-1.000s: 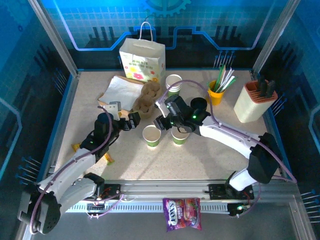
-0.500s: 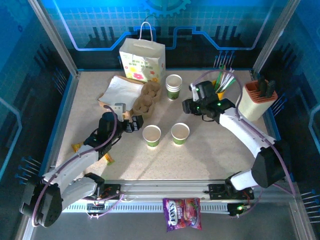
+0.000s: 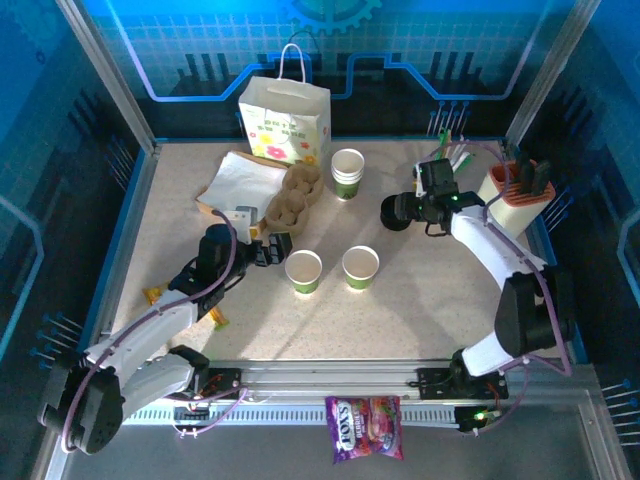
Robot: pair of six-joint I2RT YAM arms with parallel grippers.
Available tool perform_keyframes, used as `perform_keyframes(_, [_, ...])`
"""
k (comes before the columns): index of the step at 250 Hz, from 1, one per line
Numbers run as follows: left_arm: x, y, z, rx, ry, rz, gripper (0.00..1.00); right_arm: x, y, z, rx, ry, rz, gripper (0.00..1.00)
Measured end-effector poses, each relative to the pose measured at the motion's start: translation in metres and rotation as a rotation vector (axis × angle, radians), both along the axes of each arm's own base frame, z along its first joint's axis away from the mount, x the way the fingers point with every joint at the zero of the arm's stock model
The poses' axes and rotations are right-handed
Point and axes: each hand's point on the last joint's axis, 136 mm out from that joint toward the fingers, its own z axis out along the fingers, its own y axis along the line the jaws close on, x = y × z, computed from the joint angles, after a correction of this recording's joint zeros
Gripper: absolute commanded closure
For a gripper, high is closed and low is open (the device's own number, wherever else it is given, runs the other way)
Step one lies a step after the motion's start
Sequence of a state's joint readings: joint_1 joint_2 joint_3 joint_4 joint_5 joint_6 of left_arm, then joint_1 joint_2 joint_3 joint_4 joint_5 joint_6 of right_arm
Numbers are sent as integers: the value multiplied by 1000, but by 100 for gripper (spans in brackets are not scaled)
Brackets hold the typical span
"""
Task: Pack the takeout coffee
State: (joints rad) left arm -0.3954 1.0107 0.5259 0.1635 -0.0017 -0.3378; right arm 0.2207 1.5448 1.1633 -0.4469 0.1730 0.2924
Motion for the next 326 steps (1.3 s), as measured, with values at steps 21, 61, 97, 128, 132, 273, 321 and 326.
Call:
perform_keyframes(21, [-1,0,3,-3,-7,-1,1,6,-2,-16,-16,32,-17,43])
perform_keyframes(61, [-2,-1,10,-14,-29,-8,0,21,-7,-40,-58,73,-46,52])
perform_keyframes(97, [-1,-2,12,-16,-41,-12,0,29,-13,-50,-96,89,-68,65])
perform_keyframes(128, [0,-2,14,-20,-49,-13,1,37,-15,-54,-121,90,-68,73])
perform_keyframes(132, [0,-2,14,-20,-50,-13,0,37,-15,-55,-123,91,-69,73])
perform_keyframes(273, [-1,-4,14,-22,-52,-22,0,49,-16,-58,-154,88,-58,87])
perform_keyframes(321, [-1,-4,16,-25,-59,-22,0,49,-15,-58,-153,89,-54,87])
perform_keyframes(326, [-1,-4,16,-25,-59,-22,0,49,-15,-58,-153,89,-53,87])
